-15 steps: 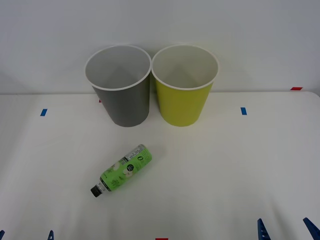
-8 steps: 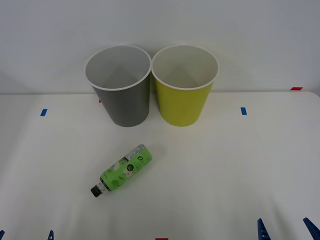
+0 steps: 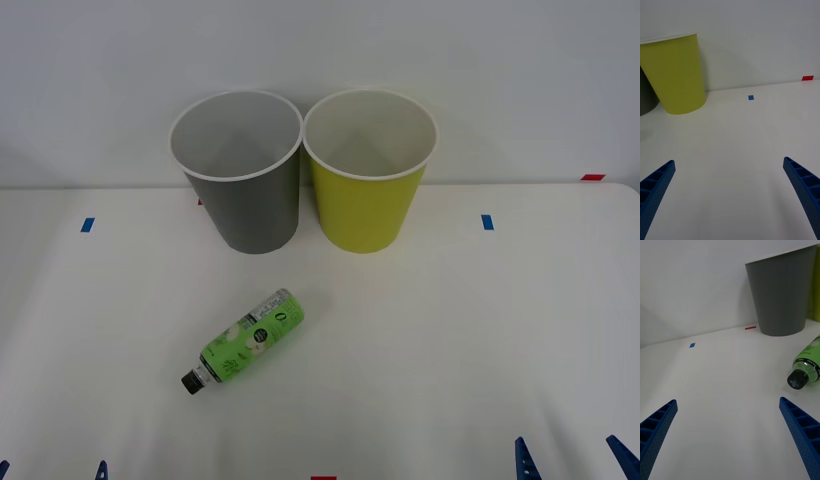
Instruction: Put cans in the gray bin and PET bottles in the light green bin.
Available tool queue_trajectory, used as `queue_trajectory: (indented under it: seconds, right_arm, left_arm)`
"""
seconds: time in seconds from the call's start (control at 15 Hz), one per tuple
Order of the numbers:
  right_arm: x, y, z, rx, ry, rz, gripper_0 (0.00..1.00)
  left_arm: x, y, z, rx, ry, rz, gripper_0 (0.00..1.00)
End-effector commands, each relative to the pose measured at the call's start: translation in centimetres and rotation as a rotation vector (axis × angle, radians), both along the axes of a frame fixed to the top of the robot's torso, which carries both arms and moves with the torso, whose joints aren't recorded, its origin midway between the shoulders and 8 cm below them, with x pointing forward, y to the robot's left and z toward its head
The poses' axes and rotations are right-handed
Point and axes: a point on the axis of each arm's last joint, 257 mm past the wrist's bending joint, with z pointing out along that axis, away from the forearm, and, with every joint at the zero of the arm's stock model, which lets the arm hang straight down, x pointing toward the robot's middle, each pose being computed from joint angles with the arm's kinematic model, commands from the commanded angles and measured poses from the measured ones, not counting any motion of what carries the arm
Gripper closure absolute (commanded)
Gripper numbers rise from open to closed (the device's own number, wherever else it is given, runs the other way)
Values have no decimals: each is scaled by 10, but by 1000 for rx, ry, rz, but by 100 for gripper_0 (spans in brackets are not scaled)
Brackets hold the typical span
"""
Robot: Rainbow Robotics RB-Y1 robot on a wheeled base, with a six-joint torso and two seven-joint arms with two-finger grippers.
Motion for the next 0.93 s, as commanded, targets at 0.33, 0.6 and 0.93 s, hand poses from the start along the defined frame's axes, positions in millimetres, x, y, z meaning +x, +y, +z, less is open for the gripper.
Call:
queue_trajectory:
  seconds: [0.33, 0.6, 0.93]
  right_arm:
    - [0, 0, 0, 0, 0, 0, 0]
    - [0, 0, 0, 0, 0, 0, 0]
    - [0, 0, 0, 0, 0, 0, 0]
  left_arm:
    - [0, 0, 0, 0, 0, 0, 8]
    - [0, 0, 0, 0, 0, 0, 8]
    - [0, 0, 0, 0, 0, 0, 8]
